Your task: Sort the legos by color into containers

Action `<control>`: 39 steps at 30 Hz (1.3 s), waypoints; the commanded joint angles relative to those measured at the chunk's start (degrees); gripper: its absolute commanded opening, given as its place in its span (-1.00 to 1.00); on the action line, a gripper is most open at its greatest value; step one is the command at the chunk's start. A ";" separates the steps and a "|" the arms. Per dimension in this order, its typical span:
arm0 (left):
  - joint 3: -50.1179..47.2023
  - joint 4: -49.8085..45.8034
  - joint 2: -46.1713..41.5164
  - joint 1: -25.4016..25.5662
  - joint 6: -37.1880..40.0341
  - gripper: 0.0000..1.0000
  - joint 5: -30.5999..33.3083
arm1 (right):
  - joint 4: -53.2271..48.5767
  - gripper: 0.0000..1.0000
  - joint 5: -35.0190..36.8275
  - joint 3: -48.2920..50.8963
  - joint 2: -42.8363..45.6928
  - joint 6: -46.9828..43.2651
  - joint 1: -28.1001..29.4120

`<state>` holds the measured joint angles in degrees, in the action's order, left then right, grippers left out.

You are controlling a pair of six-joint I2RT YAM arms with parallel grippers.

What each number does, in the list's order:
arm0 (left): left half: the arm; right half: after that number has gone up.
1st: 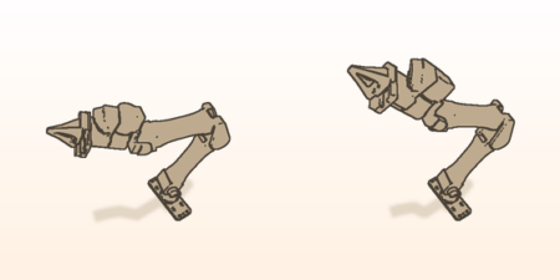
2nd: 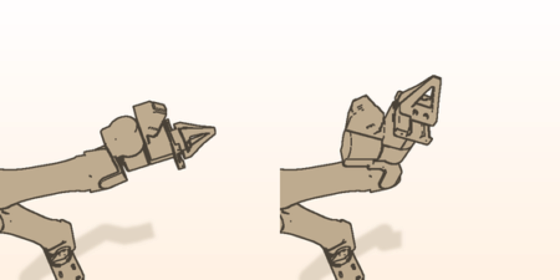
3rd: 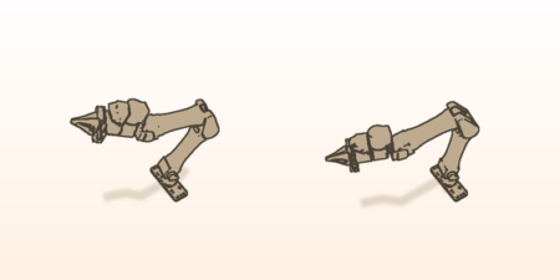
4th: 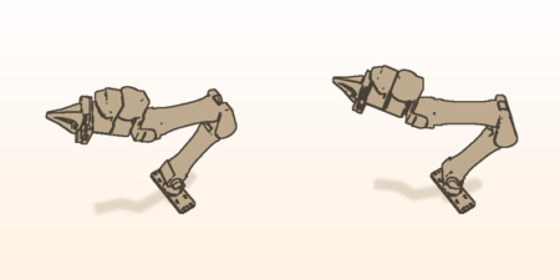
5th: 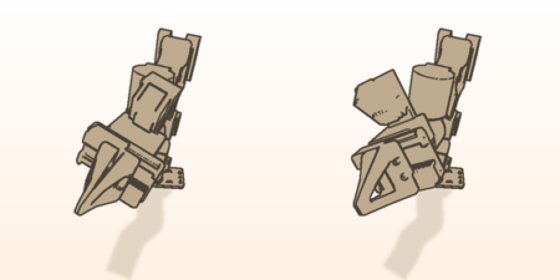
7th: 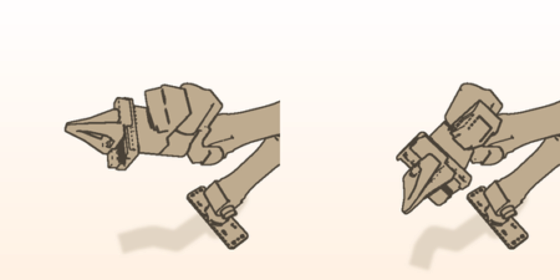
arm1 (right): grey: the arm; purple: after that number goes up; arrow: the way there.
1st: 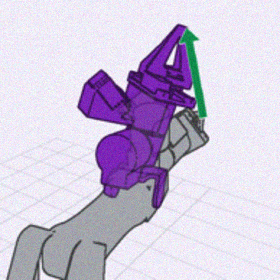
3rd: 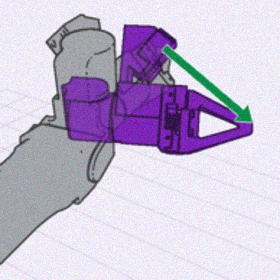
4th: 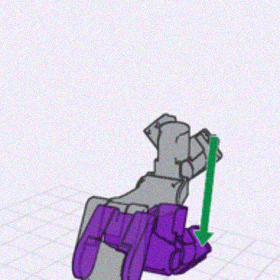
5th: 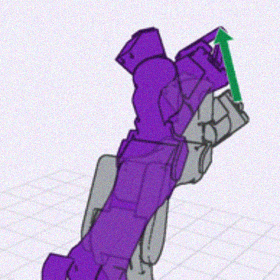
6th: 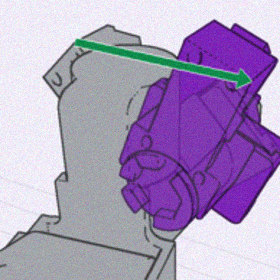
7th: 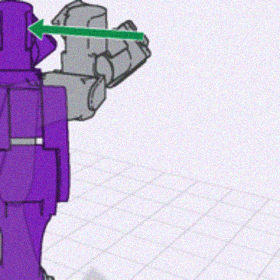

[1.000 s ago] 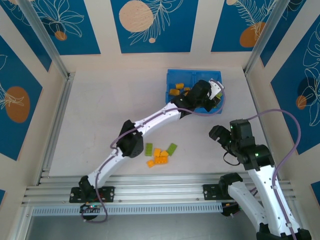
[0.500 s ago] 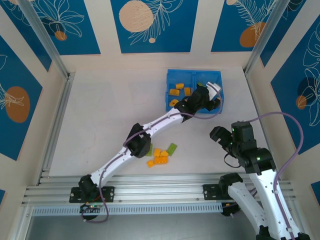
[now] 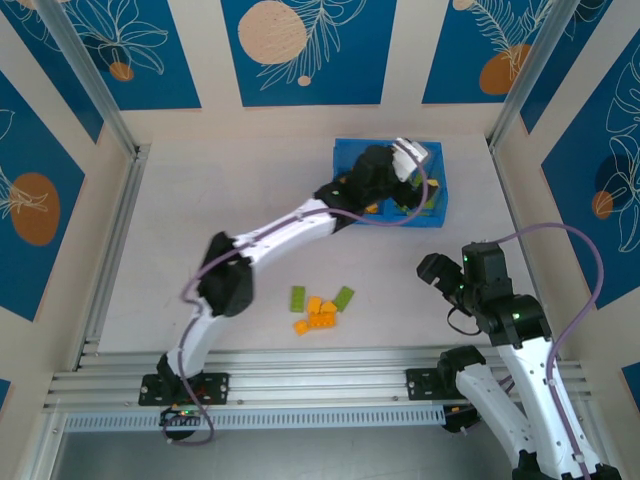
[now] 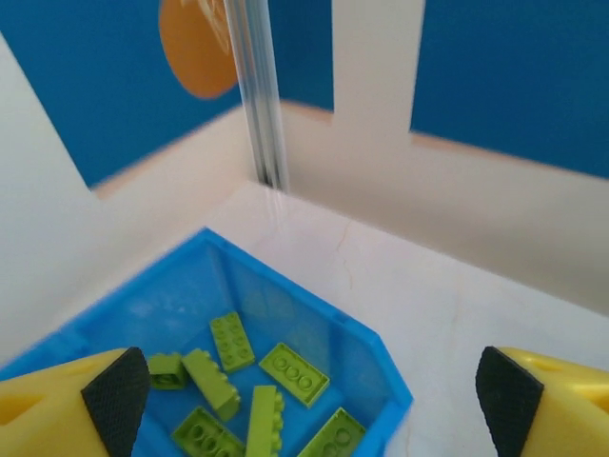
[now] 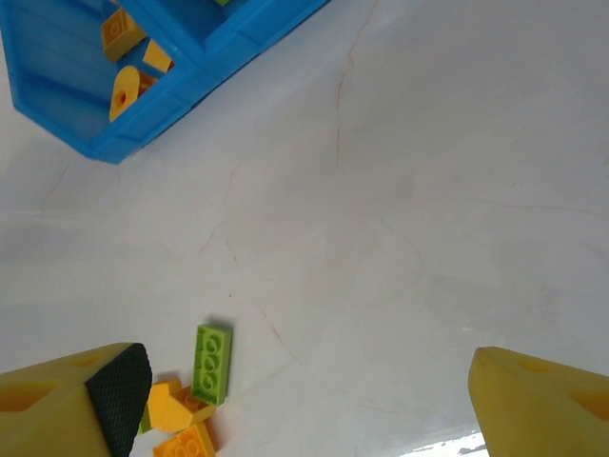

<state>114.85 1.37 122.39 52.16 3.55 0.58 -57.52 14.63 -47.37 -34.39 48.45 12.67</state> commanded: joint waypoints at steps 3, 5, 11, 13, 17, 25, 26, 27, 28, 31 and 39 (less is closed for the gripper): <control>-22.80 9.19 -22.13 -1.24 10.72 0.87 -2.73 | 4.96 0.70 -9.62 1.26 -4.94 0.07 0.35; -29.84 6.64 -29.06 -1.27 14.45 0.89 -2.46 | 7.16 0.68 -12.49 1.75 -8.13 1.27 1.08; -43.99 -8.98 -47.35 -1.25 20.64 0.97 -1.74 | 12.20 0.68 -14.92 -0.35 -21.27 6.94 9.84; -48.76 -13.22 -53.15 -1.19 21.78 1.00 -2.92 | 13.24 0.68 -13.75 -1.59 -26.72 8.73 14.03; -57.52 -17.82 -62.14 -1.18 25.46 1.00 -4.80 | 15.38 0.69 -14.49 -4.41 -38.57 11.99 19.57; -68.22 -20.26 -69.97 -1.16 35.35 1.00 -10.25 | 11.93 0.64 -13.43 -15.82 -60.94 13.00 26.60; -68.71 -20.48 -69.92 -1.16 35.56 1.00 -10.06 | 11.89 0.63 -13.02 -16.51 -62.27 13.13 27.07; -69.24 -20.47 -69.97 -1.16 35.69 1.00 -9.76 | 11.93 0.61 -12.54 -17.00 -63.47 13.36 27.38; -69.89 -20.16 -69.93 -1.18 35.87 1.00 -9.49 | 11.89 0.57 -12.37 -17.37 -64.77 13.79 27.50; -71.51 -18.57 -69.84 -1.17 36.00 1.00 -8.81 | 11.94 0.38 -12.39 -17.88 -67.05 14.34 27.80; -72.40 -16.12 -68.14 -1.19 35.65 1.00 -8.71 | 11.56 0.08 -10.35 -17.24 -70.09 14.85 28.65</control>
<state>43.20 -16.78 53.87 51.37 38.11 -7.05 -44.27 2.98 -63.86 -103.20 62.00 40.88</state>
